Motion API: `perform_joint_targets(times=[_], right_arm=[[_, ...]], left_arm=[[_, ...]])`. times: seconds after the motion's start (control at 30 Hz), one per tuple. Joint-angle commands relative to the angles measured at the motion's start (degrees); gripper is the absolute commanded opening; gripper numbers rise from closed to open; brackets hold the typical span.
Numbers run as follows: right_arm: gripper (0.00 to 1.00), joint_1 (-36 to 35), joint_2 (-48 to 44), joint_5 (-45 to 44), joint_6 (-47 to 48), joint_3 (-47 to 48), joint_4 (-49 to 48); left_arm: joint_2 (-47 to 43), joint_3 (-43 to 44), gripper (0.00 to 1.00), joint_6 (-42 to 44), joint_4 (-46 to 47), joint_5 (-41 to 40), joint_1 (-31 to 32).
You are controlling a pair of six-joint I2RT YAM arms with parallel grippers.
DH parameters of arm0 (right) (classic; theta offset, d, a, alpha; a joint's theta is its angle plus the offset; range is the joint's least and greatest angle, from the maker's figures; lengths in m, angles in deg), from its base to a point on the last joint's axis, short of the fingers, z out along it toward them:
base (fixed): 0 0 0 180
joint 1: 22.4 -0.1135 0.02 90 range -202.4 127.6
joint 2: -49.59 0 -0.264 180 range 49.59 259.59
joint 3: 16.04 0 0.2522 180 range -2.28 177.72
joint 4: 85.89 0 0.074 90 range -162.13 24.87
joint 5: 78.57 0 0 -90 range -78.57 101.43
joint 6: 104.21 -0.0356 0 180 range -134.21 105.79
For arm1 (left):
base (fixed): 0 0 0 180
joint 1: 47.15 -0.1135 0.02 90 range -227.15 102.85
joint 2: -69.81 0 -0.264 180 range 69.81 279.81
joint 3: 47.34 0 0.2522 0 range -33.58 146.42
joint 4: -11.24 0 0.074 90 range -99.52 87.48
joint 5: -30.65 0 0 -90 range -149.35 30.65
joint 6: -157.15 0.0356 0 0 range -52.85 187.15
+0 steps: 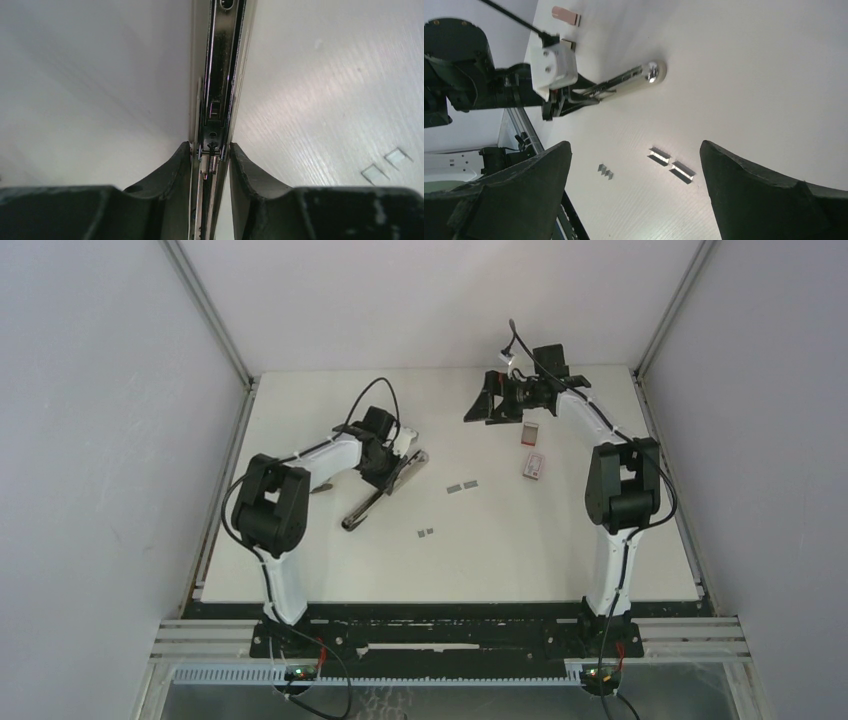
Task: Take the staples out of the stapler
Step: Place the stapler at the center of the board.
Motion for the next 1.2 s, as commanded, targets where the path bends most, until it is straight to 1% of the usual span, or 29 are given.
perform_joint_targets(times=[0.0,0.2,0.37,0.4,0.5,0.67,0.77,0.93,1.07,1.17], right_arm=[[1.0,-0.16,-4.32,-0.12,1.49,-1.77,-1.04],[1.0,0.62,-5.44,-0.06,0.42,-3.53,-2.31],[1.0,0.67,-5.87,0.18,-0.43,-4.08,-3.05],[1.0,0.68,-6.04,0.13,-0.37,-4.24,-3.08],[1.0,0.94,-6.4,-0.06,-0.36,-4.77,-3.31],[1.0,1.49,-6.35,-0.04,-0.81,-5.04,-3.8],[1.0,1.61,-6.09,0.2,-1.23,-4.95,-4.07],[1.0,1.61,-6.16,0.42,-1.66,-5.02,-4.29],[1.0,1.6,-6.55,-0.52,-1.23,-4.86,-3.68],[1.0,1.6,-7.19,-2.62,0.13,-4.38,-2.21]], left_arm=[[3.39,7.38,0.15,-7.26,-0.57,-5.65,-1.25],[9.82,16.36,0.15,-15.67,-3.4,-9.44,-1.62],[19.36,30.48,0.15,-21.29,-10.36,-13.23,-2.33],[21.13,32.88,0.13,-22.36,-11.52,-13.27,-2.85],[25.32,38.72,0.12,-25.25,-14.21,-13.55,-4.2],[25.25,40.27,0.14,-29.48,-13.83,-15.22,-5.34],[24.57,39.35,0.15,-31.02,-13.75,-16.29,-5.47],[24.25,37.8,0.18,-31.29,-13.27,-15.93,-5.68],[23.72,37.69,0.31,-30.92,-13.27,-13.86,-5.96],[21.61,36.94,0.4,-30.75,-12.95,-13.06,-5.99]])
